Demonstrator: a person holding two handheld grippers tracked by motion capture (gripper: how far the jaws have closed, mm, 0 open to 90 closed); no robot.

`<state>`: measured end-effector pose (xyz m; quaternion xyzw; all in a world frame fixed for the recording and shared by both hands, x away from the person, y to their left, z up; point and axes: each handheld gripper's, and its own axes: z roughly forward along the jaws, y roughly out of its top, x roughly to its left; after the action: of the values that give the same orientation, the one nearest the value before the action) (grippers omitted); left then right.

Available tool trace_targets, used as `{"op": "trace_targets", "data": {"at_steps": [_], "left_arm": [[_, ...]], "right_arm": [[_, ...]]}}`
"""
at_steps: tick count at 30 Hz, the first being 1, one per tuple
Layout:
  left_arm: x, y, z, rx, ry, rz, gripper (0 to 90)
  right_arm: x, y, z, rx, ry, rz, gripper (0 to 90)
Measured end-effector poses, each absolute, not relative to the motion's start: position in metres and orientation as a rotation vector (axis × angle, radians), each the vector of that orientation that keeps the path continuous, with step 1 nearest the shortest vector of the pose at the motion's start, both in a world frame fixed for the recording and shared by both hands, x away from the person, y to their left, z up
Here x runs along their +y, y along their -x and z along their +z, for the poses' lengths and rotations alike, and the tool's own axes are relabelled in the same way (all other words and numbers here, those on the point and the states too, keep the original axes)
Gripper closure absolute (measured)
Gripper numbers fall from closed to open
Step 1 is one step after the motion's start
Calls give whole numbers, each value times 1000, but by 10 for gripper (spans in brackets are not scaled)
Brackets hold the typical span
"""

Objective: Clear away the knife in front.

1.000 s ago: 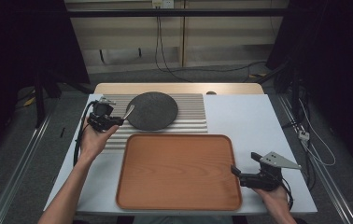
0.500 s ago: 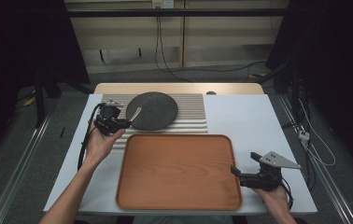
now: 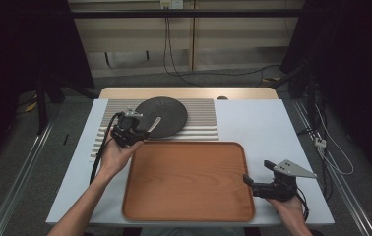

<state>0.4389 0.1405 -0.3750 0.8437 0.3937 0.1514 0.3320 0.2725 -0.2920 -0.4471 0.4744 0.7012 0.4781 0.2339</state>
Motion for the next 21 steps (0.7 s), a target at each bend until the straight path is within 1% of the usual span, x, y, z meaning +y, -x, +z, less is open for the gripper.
{"op": "trace_targets", "data": {"at_steps": [7, 8, 11, 21], "left_arm": [[125, -433, -374, 989, -2208, 381, 798], [123, -431, -374, 981, -2229, 383, 798], [116, -426, -377, 970, -2227, 361, 798], [97, -419, -390, 954, -2276, 347, 798]], "right_arm": [[-293, -272, -447, 1925, -1303, 1310, 35], [-293, -272, -447, 1925, -1304, 1311, 35], [-292, -272, -447, 1923, -1304, 1312, 35], [-293, -271, -447, 1920, -1307, 1315, 36]]}}
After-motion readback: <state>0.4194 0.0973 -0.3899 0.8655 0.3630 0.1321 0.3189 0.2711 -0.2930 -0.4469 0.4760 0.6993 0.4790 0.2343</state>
